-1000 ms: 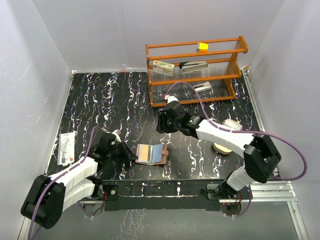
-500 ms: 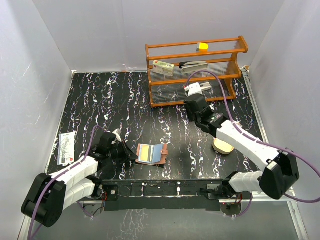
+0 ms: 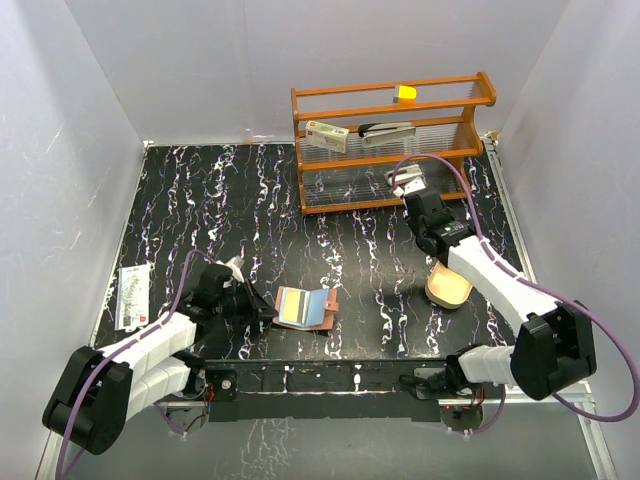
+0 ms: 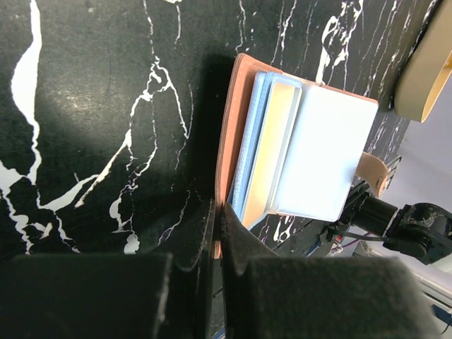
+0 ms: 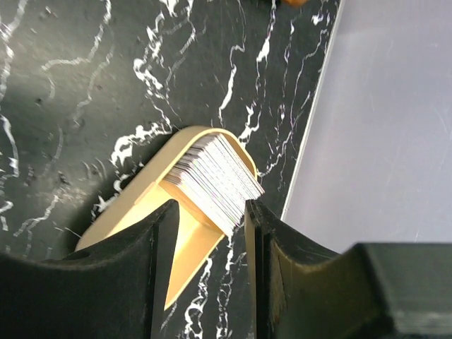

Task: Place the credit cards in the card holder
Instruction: Pick up the credit card from the storage box.

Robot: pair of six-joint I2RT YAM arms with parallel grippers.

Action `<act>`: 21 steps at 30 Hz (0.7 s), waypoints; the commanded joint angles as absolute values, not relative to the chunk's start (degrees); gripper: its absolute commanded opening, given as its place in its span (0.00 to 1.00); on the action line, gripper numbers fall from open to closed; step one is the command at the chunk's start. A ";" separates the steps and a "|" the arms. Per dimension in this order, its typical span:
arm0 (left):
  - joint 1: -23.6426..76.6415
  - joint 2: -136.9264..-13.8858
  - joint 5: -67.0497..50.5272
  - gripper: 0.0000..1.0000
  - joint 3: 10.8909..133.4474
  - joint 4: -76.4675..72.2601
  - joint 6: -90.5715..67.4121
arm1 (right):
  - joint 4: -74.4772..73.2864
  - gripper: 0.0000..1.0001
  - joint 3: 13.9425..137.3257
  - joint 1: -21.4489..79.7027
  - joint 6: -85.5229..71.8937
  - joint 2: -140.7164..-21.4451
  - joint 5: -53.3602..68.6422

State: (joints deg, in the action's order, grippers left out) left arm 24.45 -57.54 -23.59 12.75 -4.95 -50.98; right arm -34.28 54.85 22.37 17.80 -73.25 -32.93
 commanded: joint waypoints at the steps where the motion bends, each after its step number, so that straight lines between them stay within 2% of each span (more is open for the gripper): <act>1: 24.43 -57.35 -25.83 0.00 13.14 -6.90 -50.28 | -37.77 0.42 54.74 19.82 22.04 -74.46 -30.23; 4: 24.43 -58.57 -26.23 0.00 14.32 -6.11 -49.01 | -39.70 0.48 53.64 19.15 22.01 -76.28 -31.00; 11: 24.43 -59.84 -26.35 0.00 15.29 -6.72 -48.32 | -36.68 0.48 50.83 16.65 24.57 -78.80 -34.79; 21: 24.43 -61.83 -26.56 0.00 15.44 -7.49 -47.82 | -30.32 0.54 48.80 13.79 25.61 -84.68 -37.00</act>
State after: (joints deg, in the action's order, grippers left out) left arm 24.45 -62.00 -25.56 14.06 -7.09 -48.82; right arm -35.68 49.43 14.66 24.10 -83.79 -33.47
